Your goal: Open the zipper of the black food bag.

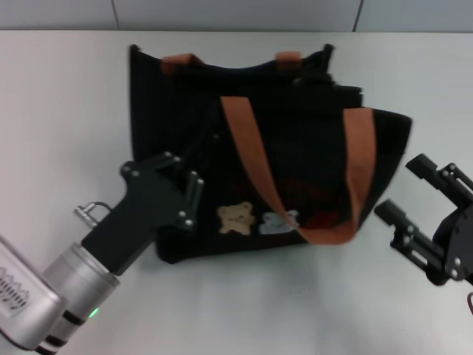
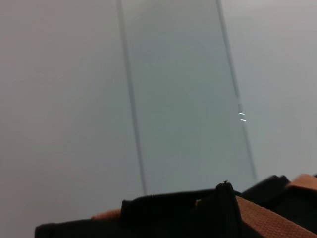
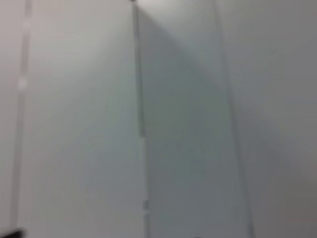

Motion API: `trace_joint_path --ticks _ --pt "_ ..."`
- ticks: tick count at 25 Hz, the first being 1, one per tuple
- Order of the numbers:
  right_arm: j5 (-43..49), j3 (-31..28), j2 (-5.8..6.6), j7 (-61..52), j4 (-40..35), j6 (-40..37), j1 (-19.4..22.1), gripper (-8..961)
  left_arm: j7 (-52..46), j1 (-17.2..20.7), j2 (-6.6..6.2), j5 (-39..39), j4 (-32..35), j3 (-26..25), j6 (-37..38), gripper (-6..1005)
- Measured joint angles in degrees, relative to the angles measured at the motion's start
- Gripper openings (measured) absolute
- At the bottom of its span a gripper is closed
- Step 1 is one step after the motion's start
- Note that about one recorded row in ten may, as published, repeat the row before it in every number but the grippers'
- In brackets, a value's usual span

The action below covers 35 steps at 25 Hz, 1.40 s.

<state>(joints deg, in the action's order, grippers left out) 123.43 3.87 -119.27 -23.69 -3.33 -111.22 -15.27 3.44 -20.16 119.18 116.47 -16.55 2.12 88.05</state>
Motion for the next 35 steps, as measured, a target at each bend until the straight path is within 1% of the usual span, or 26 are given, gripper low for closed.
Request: trace_joint_path --ticks 2,7,8,9,10,11,12,13,16,19,21,22,23,24,25,26,27,30,35 --pt "0.7 0.0 0.00 -0.8 -1.1 -0.5 -0.3 682 -0.1 -0.4 0.00 0.2 0.1 0.5 -0.2 97" --pt "4.3 0.7 0.00 -6.9 -7.3 -0.9 -1.8 802 -3.0 -0.7 -0.26 1.2 2.1 0.7 0.5 98" --pt "5.4 1.0 0.03 -9.1 -9.0 -0.7 -2.4 826 -4.8 -0.7 -0.35 1.6 3.3 0.9 1.2 98" --pt "6.3 1.2 0.04 -10.9 -10.5 -0.4 -2.8 826 -7.0 -0.6 -0.45 2.3 4.9 1.1 2.2 98" --pt "7.1 1.3 0.05 -12.6 -11.7 -0.2 -3.3 826 -7.0 -0.6 -0.45 2.3 4.9 1.1 2.2 98" --pt "7.7 1.3 0.05 -13.2 -12.4 -0.2 -3.6 826 -13.0 -0.7 -0.56 4.9 9.6 1.2 5.3 98" --pt "9.0 1.3 0.06 -13.8 -13.2 -0.4 -4.2 826 -18.2 -0.9 -0.61 7.6 14.2 1.2 7.8 139" --pt "9.0 1.3 0.06 -13.8 -13.2 -0.4 -4.2 826 -18.2 -0.9 -0.61 7.6 14.2 1.2 7.8 180" --pt "9.8 2.0 0.07 -15.0 -14.0 -0.7 -4.8 826 -25.2 -1.1 -0.73 10.8 20.5 1.3 12.4 302" --pt "9.8 3.5 0.09 -16.9 -15.0 -0.5 -5.2 826 -29.7 -1.0 -0.89 13.5 26.8 2.2 17.4 514" --pt "9.8 4.0 0.09 -17.3 -15.2 -0.3 -5.5 826 -31.7 -0.7 -0.97 14.7 29.6 3.0 19.7 608" --pt "9.8 4.3 0.09 -17.3 -15.2 -0.2 -5.6 826 -33.2 -0.6 -1.03 15.1 31.2 4.3 21.2 654" --pt "9.8 4.3 0.09 -17.3 -15.2 -0.2 -5.6 826 -33.2 -0.6 -1.03 15.1 31.2 4.3 21.2 701" --pt "9.8 4.3 0.09 -17.3 -15.2 -0.2 -5.6 826 -34.2 -0.6 -1.12 15.3 31.9 6.0 22.1 748" --pt "9.8 4.3 0.09 -17.3 -15.2 -0.1 -5.6 826 -34.6 -0.6 -1.18 15.3 32.1 7.6 22.6 761" --pt "9.8 4.3 0.09 -17.4 -15.2 0.1 -5.6 826 -34.6 -0.6 -1.18 15.3 32.1 7.6 22.6 775" --pt "9.8 4.3 0.09 -17.4 -15.2 0.2 -5.6 826 -35.0 -1.1 -1.02 15.3 32.5 11.4 23.2 789" --pt "9.8 4.4 0.09 -17.4 -15.2 0.4 -5.6 826 -35.1 -1.6 -0.74 15.4 32.5 12.8 22.8 829" --pt "9.8 5.0 0.09 -17.5 -15.3 0.5 -5.7 826 -35.1 -1.9 -0.64 15.3 32.2 13.8 22.8 829"
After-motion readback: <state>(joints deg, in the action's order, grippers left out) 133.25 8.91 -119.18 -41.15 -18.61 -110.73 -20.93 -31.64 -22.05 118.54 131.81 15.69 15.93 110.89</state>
